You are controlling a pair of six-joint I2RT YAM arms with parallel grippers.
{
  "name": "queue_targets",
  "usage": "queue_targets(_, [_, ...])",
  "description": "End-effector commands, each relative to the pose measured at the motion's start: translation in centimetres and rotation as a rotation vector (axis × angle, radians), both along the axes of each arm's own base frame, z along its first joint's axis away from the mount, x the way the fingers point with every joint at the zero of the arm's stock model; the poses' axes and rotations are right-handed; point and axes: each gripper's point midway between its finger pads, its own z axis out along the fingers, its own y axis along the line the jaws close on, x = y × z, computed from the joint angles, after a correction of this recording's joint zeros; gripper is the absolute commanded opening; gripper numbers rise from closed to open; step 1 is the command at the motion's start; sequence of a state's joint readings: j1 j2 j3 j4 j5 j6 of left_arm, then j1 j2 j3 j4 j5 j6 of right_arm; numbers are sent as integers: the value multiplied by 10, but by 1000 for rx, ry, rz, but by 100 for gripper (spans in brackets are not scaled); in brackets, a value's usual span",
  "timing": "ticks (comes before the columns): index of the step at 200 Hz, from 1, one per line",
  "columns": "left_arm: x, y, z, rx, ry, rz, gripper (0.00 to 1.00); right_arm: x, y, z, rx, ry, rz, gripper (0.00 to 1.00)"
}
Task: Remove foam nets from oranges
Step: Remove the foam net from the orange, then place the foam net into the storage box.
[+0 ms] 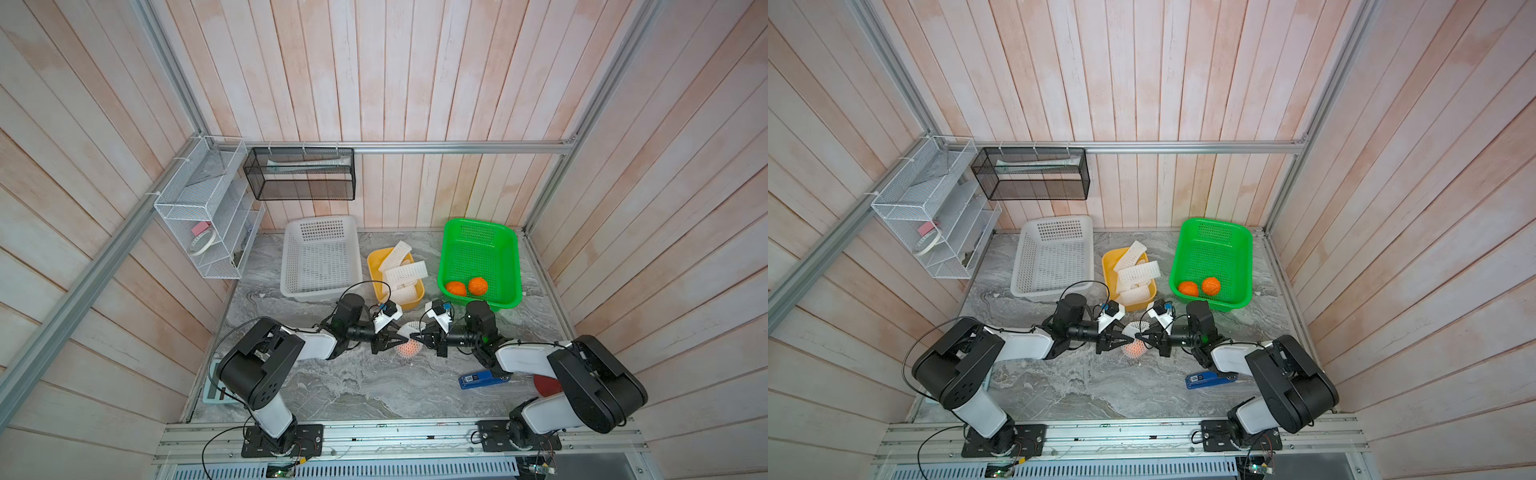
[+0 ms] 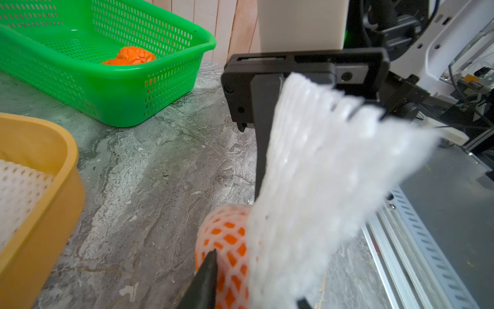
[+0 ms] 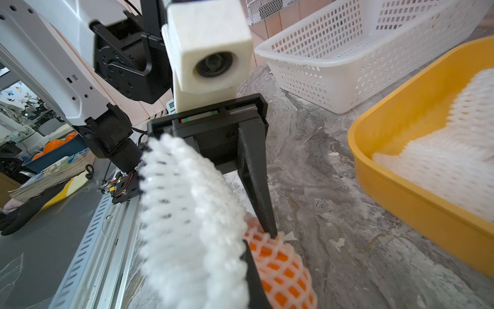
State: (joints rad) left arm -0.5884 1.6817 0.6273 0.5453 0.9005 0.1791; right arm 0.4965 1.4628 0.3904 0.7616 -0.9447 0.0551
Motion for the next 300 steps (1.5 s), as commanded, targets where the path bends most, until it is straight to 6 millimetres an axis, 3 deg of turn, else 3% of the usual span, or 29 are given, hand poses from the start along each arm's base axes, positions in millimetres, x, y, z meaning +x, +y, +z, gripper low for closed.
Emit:
queue_targets(1, [3,-3,9,-22,-8,-11,27,1,2,-1,-10,21,13,19])
queue_targets(10, [4,-3,12,-28,-14,-9,22,5,1,-2,-22,29,-5,30])
queue_targets(42, [12,2,20,-42,-18,15,11,9,-14,1,-3,35,-80,53])
queue_targets(84, [22,4,26,-57,-1,48,6,6,-21,-4,-36,27,-109,57])
queue_targets(145, [52,23,83,-184,-51,160,9,13,-33,-1,-24,124,-262,63])
queue_targets(163, [69,32,100,-219,-7,233,14,12,-37,-1,-2,175,-318,68])
queue_targets(171, [79,36,107,-228,34,261,16,10,-36,-1,3,195,-332,75])
queue_targets(193, [112,41,118,-212,169,365,16,0,-30,-6,-27,222,-343,77])
queue_targets(230, [163,49,124,-204,410,492,18,-9,-22,-23,-100,295,-394,86])
queue_targets(248, [174,45,127,-210,455,489,18,-12,-20,-29,-116,322,-418,88])
queue_targets(261, [183,43,121,-193,497,509,18,-14,-19,-33,-127,337,-433,89])
queue_targets(273, [190,42,114,-181,530,525,18,-15,-19,-38,-138,353,-447,98])
queue_targets(300, [199,35,98,-168,611,530,18,-18,-16,-39,-144,364,-456,98])
